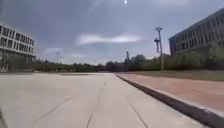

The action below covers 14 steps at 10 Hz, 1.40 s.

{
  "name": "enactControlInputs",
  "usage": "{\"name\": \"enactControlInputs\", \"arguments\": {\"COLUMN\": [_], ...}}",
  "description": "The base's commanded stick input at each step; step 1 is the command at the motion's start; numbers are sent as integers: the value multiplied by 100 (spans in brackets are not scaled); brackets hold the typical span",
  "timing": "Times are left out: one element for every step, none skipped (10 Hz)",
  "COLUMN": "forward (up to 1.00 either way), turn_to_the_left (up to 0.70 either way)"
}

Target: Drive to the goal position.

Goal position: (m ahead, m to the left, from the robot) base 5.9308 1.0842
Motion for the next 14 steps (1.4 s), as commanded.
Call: {"name": "enactControlInputs", "arguments": {"forward": [100,100,100,100,100,100,100,100,100,100,100,100,100,100], "turn_to_the_left": [0,0,0,0,0,0,0,0,0,-20,-33,-19,0,0]}}
